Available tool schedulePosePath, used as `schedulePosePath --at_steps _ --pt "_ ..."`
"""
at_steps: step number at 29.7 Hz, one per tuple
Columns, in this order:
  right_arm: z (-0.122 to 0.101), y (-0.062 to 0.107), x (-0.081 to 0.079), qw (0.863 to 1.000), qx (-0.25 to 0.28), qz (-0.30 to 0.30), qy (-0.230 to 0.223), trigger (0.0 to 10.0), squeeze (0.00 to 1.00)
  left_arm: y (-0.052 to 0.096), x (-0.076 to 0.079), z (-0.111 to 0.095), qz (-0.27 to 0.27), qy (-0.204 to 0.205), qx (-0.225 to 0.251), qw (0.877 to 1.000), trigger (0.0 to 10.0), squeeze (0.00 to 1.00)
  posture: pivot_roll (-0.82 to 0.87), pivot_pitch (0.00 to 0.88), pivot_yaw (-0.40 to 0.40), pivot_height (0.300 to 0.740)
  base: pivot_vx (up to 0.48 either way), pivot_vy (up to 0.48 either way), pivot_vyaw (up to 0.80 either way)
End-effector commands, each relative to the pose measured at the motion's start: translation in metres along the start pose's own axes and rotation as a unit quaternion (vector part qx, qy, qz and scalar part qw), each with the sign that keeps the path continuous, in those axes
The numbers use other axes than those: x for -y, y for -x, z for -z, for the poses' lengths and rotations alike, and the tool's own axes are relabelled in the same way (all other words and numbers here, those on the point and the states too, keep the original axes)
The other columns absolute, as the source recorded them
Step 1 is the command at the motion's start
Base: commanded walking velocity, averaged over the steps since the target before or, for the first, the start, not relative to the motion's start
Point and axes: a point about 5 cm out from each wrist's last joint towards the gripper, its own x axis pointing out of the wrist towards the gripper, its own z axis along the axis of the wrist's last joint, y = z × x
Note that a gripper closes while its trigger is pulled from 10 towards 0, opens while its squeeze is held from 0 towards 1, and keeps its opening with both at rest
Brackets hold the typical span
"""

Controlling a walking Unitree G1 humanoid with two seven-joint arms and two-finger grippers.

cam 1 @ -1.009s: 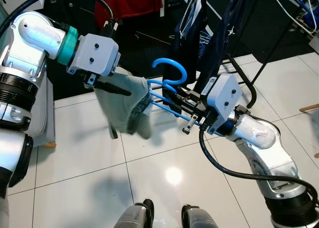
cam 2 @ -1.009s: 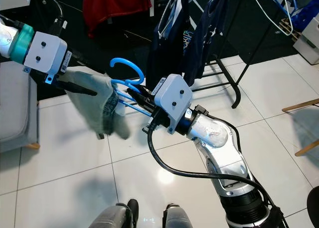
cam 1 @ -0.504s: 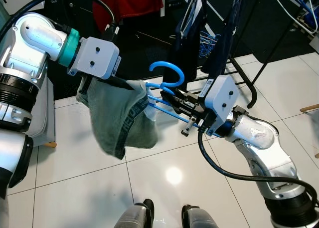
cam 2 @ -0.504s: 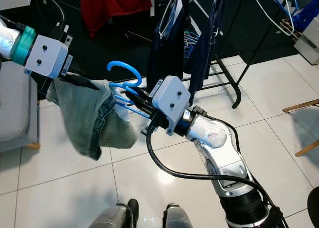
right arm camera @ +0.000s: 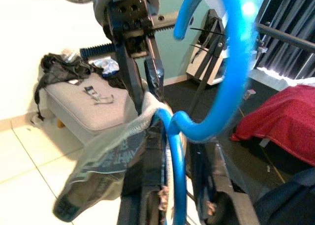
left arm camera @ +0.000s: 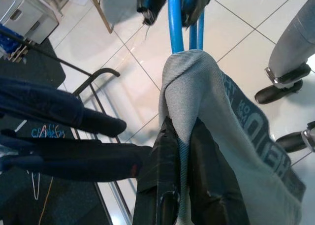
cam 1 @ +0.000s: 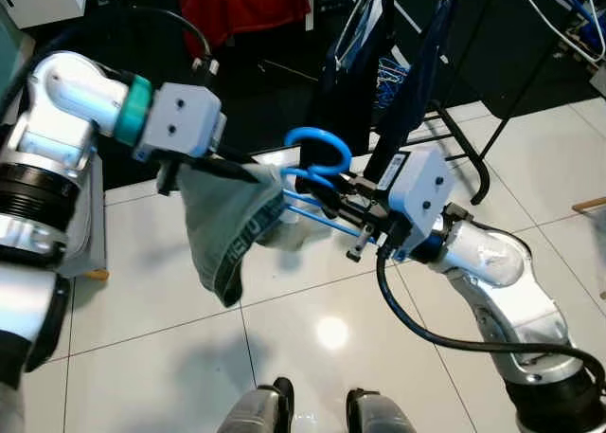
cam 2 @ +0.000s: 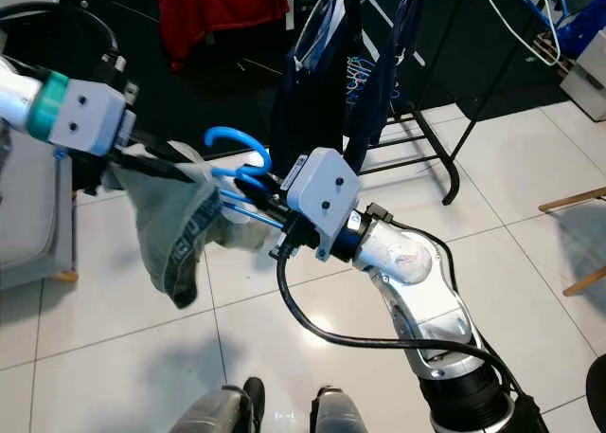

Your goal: Hang hanger

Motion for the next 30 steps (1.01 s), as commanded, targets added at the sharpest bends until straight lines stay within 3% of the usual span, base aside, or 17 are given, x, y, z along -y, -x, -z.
schedulePosePath --at_steps 1,4,5,10,12,14,15,19,20,23,28,30 --pt "-0.007 0.009 -0.003 1.000 0.001 -0.002 -0.013 10.0 1.00 -0.001 -0.001 0.007 -0.019 0.014 -0.007 1.000 0.0 0.00 -0.08 0.124 0.136 0.740 0.000 0.000 0.00" --pt "-0.009 0.014 -0.004 1.000 -0.003 -0.003 -0.014 10.0 1.00 0.000 -0.003 0.009 -0.030 0.020 -0.008 0.999 0.0 0.00 -0.09 0.125 0.136 0.740 0.000 0.000 0.00" --pt "-0.011 0.019 -0.005 1.000 -0.007 -0.004 -0.018 10.0 0.00 0.000 -0.004 0.009 -0.037 0.021 -0.009 0.999 0.0 0.00 -0.09 0.125 0.136 0.740 0.000 0.000 0.00" --pt "-0.011 0.033 -0.009 0.999 -0.023 -0.004 -0.034 10.0 0.00 0.002 -0.006 0.010 -0.045 0.031 -0.009 0.998 0.0 0.00 -0.09 0.126 0.140 0.740 0.000 0.000 0.00" --pt "-0.009 0.042 -0.018 0.998 -0.037 -0.004 -0.055 10.0 0.00 0.006 -0.011 0.013 -0.067 0.057 -0.015 0.996 0.0 0.00 -0.09 0.123 0.147 0.740 0.000 0.000 0.00" --pt "-0.007 0.045 -0.022 0.997 -0.042 0.000 -0.063 10.0 0.00 0.007 -0.013 0.014 -0.081 0.072 -0.020 0.994 0.0 0.00 -0.09 0.122 0.150 0.740 0.000 0.000 0.00" --pt "-0.003 0.046 -0.027 0.996 -0.045 0.015 -0.080 10.0 0.00 0.009 -0.018 0.018 -0.108 0.102 -0.023 0.989 0.6 0.00 -0.09 0.122 0.153 0.740 0.000 0.000 0.00" --pt "-0.002 0.045 -0.028 0.995 -0.046 0.021 -0.086 10.0 0.00 0.010 -0.019 0.019 -0.112 0.115 -0.022 0.987 0.6 0.00 -0.09 0.122 0.153 0.740 0.000 0.000 0.00" --pt "-0.001 0.044 -0.029 0.994 -0.046 0.026 -0.092 10.0 0.00 0.010 -0.021 0.021 -0.128 0.119 -0.032 0.984 10.0 0.00 -0.09 0.121 0.154 0.740 0.000 0.000 0.00" --pt "0.009 0.037 -0.031 0.990 -0.049 0.062 -0.117 10.0 0.00 0.013 -0.028 0.024 -0.174 0.143 -0.052 0.973 10.0 0.00 -0.09 0.120 0.153 0.740 0.000 0.000 0.00" --pt "0.022 0.030 -0.007 0.963 -0.010 0.197 -0.182 10.0 0.00 0.022 -0.040 0.016 -0.216 0.177 -0.013 0.960 10.0 0.00 -0.08 0.121 0.159 0.740 0.000 0.000 0.00" --pt "0.024 0.029 -0.003 0.957 -0.001 0.217 -0.194 10.0 0.00 0.022 -0.041 0.015 -0.224 0.183 -0.008 0.957 10.0 0.00 -0.08 0.121 0.159 0.740 0.000 0.000 0.00"
